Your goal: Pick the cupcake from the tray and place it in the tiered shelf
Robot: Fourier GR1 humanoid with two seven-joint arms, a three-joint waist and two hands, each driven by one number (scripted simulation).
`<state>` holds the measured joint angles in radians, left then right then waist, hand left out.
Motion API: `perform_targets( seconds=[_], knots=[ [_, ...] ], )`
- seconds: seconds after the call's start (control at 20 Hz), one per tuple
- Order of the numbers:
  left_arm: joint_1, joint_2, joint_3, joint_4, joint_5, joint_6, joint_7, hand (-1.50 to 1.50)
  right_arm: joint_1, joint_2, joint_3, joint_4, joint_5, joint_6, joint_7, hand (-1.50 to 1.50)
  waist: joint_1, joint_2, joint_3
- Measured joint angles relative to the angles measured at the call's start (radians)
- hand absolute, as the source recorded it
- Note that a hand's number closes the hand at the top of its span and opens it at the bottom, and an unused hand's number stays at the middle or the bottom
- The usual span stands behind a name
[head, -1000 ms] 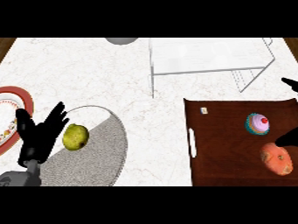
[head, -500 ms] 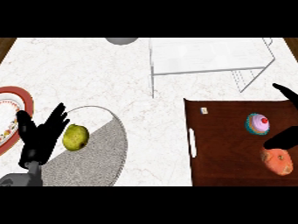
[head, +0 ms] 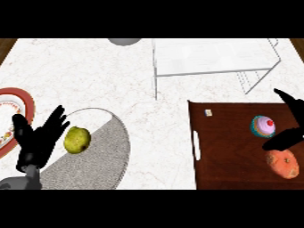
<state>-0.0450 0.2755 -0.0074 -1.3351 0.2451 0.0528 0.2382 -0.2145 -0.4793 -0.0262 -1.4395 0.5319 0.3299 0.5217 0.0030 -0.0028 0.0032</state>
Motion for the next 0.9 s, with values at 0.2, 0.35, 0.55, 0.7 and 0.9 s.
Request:
perform_targets(
  seconds=[0.2,0.35,0.55,0.7,0.9],
  knots=[
    [-0.001,-0.009,0.011,-0.015,-0.012,-0.011,0.025,0.0,-0.008,0.02,-0.004,0.075,0.063,-0.046,-0.064,-1.5,0.0,0.001,-0.001],
    [0.0,-0.023,0.018,-0.004,-0.03,-0.012,0.006,0.0,-0.046,0.038,-0.02,0.144,0.082,-0.076,-0.11,-1.5,0.001,0.0,0.001],
    [-0.001,-0.04,0.02,-0.01,-0.058,-0.007,0.011,0.0,-0.063,0.068,-0.026,0.2,0.11,-0.113,-0.159,-1.5,0.001,-0.001,0.002],
    [-0.002,-0.041,0.034,-0.014,-0.064,-0.016,0.02,0.0,-0.083,0.079,-0.036,0.235,0.124,-0.125,-0.188,-1.5,0.001,-0.001,0.002],
    [0.001,-0.054,0.034,-0.019,-0.074,-0.018,0.016,0.0,-0.095,0.074,-0.006,0.292,0.144,-0.088,-0.248,1.5,0.003,0.0,0.001]
  ],
)
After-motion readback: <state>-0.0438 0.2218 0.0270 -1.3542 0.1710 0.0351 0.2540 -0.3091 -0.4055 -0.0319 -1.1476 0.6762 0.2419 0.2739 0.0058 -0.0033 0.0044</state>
